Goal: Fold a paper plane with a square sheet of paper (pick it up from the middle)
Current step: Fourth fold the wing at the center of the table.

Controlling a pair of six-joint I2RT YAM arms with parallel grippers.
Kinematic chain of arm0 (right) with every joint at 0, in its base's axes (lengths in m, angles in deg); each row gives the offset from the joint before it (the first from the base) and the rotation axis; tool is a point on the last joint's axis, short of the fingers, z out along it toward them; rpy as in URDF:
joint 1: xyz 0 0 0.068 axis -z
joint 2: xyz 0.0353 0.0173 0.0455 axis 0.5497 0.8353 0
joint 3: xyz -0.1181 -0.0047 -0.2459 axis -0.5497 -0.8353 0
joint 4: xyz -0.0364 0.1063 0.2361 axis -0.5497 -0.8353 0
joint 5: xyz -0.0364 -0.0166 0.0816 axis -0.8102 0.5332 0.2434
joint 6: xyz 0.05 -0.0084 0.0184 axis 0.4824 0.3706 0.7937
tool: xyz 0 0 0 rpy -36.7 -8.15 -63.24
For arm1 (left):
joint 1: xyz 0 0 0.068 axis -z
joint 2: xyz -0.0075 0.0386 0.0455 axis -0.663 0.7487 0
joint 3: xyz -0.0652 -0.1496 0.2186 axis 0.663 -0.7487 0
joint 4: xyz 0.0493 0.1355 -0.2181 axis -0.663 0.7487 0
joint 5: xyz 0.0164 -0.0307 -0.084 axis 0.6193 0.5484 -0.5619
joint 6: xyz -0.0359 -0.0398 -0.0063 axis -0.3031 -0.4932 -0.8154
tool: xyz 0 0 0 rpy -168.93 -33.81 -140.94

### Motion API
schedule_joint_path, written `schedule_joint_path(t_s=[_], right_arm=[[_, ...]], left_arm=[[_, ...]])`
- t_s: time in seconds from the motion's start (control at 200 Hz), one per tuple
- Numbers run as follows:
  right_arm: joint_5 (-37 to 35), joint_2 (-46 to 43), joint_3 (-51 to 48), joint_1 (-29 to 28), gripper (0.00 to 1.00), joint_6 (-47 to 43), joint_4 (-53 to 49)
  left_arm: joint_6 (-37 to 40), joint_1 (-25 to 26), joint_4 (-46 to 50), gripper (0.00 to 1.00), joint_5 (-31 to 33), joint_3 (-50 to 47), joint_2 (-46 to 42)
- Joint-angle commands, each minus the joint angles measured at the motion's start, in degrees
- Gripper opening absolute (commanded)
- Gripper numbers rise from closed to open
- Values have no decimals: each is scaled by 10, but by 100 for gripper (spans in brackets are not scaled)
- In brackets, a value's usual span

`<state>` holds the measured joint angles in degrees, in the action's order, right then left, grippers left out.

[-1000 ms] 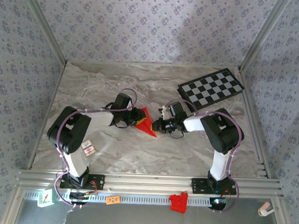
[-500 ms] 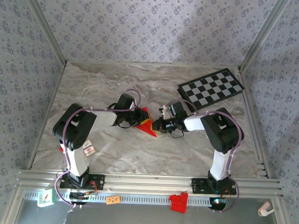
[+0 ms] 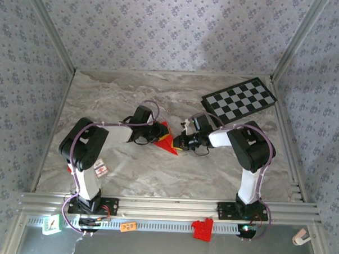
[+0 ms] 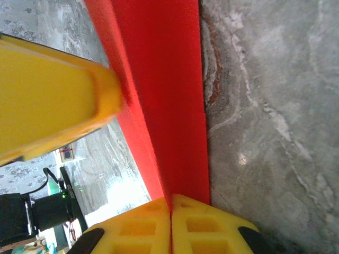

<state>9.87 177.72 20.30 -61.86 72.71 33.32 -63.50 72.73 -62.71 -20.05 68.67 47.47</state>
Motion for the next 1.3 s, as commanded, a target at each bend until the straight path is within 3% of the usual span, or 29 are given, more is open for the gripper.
schedule_joint_path(t_s=[0.0, 0.37, 0.695, 1.294], right_arm=[[-43, 34, 1, 11, 10, -1, -64], [-42, 46, 13, 12, 11, -1, -81], [-44, 46, 15, 14, 16, 16, -88], [-57, 54, 19, 22, 13, 31, -123]], left_arm=[[-7, -10, -21, 24, 14, -17, -40], [-26, -6, -62, 22, -9, -16, -11], [-11, -2, -37, 20, -2, 8, 17], [-2, -3, -10, 18, 9, 25, 39]])
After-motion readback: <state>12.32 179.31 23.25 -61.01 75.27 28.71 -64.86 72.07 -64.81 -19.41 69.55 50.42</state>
